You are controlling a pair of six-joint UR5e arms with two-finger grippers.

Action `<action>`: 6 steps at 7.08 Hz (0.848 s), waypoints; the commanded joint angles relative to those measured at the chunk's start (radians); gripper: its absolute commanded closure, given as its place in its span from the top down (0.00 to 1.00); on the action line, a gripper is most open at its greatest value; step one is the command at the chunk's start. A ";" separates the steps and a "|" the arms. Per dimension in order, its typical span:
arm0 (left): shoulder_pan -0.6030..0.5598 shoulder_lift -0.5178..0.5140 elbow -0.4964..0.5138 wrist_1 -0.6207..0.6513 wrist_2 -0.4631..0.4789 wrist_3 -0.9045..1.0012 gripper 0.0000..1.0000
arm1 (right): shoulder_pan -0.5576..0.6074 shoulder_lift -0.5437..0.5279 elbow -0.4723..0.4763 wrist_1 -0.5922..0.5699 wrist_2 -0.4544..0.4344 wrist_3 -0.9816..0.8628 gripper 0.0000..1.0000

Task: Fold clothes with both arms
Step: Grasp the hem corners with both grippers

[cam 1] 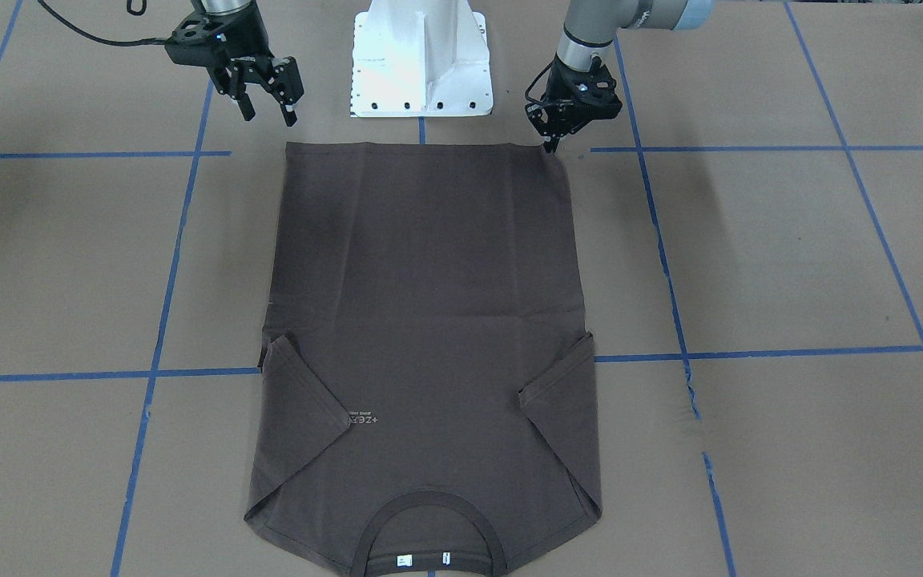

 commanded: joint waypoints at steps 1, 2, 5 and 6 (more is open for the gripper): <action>-0.001 0.000 -0.035 0.002 -0.005 -0.001 0.00 | -0.059 0.064 -0.083 -0.056 -0.057 0.062 0.77; 0.001 0.002 -0.038 0.002 -0.006 -0.001 0.00 | -0.086 0.066 -0.106 -0.056 -0.089 0.073 0.77; -0.001 0.003 -0.043 0.002 -0.003 -0.002 0.00 | -0.115 0.081 -0.163 -0.056 -0.118 0.081 0.73; -0.001 0.005 -0.044 0.002 -0.005 -0.004 0.00 | -0.117 0.087 -0.170 -0.055 -0.118 0.081 0.69</action>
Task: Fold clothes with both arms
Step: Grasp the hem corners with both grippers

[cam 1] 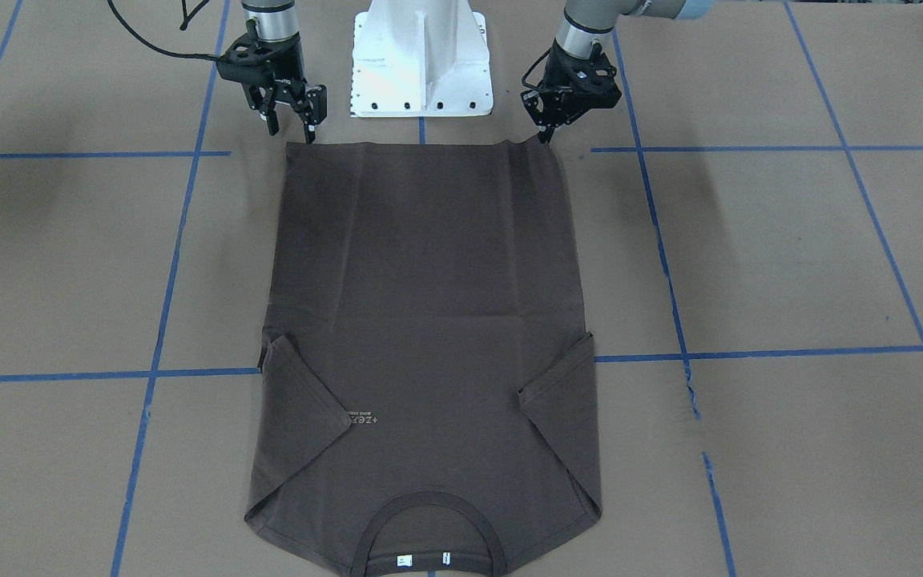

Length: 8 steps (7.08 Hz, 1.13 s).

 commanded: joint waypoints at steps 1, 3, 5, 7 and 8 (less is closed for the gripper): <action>0.000 0.002 -0.002 0.000 0.000 0.000 0.00 | -0.004 0.009 -0.015 0.001 -0.005 0.001 0.67; 0.000 0.003 -0.004 0.000 0.000 0.000 0.00 | -0.003 0.008 -0.021 0.000 -0.022 -0.001 0.63; 0.000 0.003 -0.004 0.000 0.000 -0.004 0.00 | -0.001 0.005 -0.026 0.000 -0.025 -0.002 0.63; 0.000 0.003 -0.004 0.000 0.000 -0.004 0.00 | 0.000 0.008 -0.035 0.000 -0.042 -0.002 0.43; 0.000 0.003 -0.004 0.000 0.001 -0.004 0.00 | 0.000 0.008 -0.041 0.003 -0.046 0.001 0.15</action>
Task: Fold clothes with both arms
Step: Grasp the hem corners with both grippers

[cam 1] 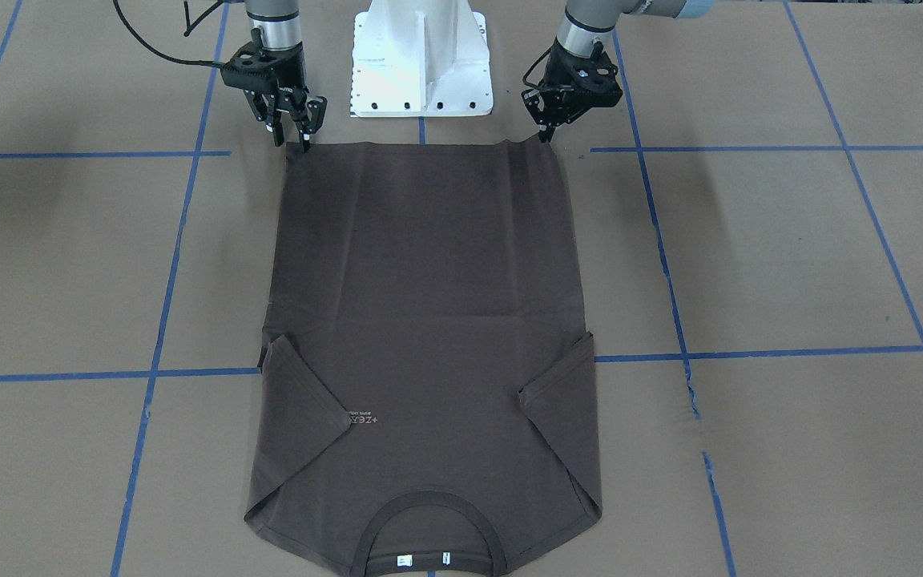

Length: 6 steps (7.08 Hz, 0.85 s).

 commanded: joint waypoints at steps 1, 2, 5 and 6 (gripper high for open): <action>0.000 0.000 -0.002 0.000 0.001 -0.002 0.00 | 0.000 0.001 -0.006 0.004 -0.011 0.002 0.00; 0.000 0.000 -0.002 0.000 0.001 0.000 0.00 | 0.003 0.001 -0.006 0.004 -0.011 0.002 0.00; 0.000 -0.002 -0.043 0.006 -0.009 0.000 0.00 | 0.026 0.000 0.055 -0.001 -0.003 -0.005 0.00; -0.005 0.000 -0.133 0.067 -0.031 0.001 0.00 | 0.034 -0.031 0.152 -0.016 -0.002 -0.005 0.00</action>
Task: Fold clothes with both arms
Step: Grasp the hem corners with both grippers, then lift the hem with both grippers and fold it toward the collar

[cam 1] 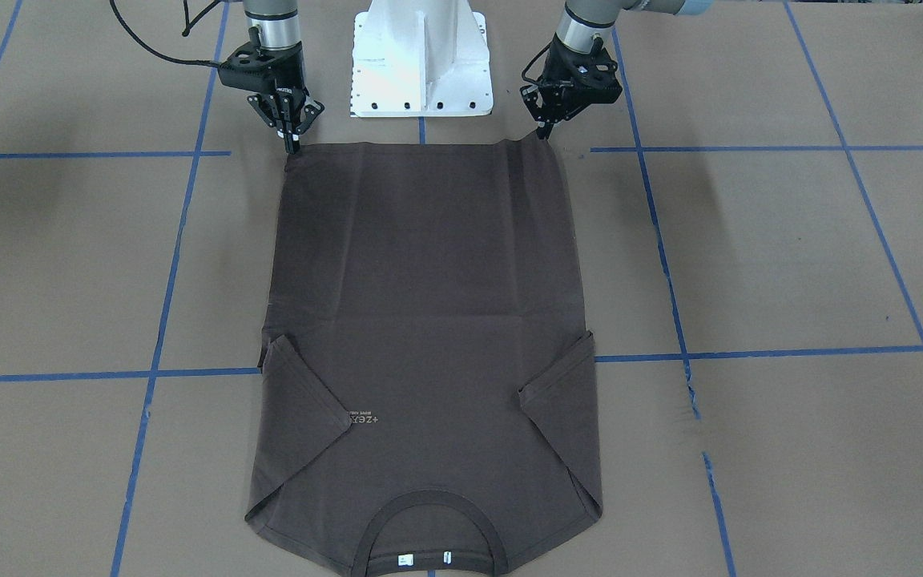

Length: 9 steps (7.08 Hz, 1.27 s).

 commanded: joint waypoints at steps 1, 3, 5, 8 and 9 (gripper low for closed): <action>0.000 -0.010 -0.207 0.194 -0.076 0.000 0.00 | -0.008 -0.038 0.227 -0.140 0.019 0.000 0.00; -0.006 -0.014 -0.471 0.444 -0.147 0.000 0.00 | -0.055 -0.031 0.491 -0.387 0.082 0.004 0.00; -0.044 -0.027 -0.466 0.462 -0.166 0.024 0.00 | -0.025 0.035 0.489 -0.428 0.087 -0.003 0.00; -0.303 -0.088 -0.380 0.472 -0.186 0.287 0.00 | 0.319 0.264 0.274 -0.428 0.253 -0.117 0.00; -0.398 -0.127 -0.312 0.472 -0.208 0.347 0.00 | 0.401 0.300 0.204 -0.419 0.296 -0.161 0.00</action>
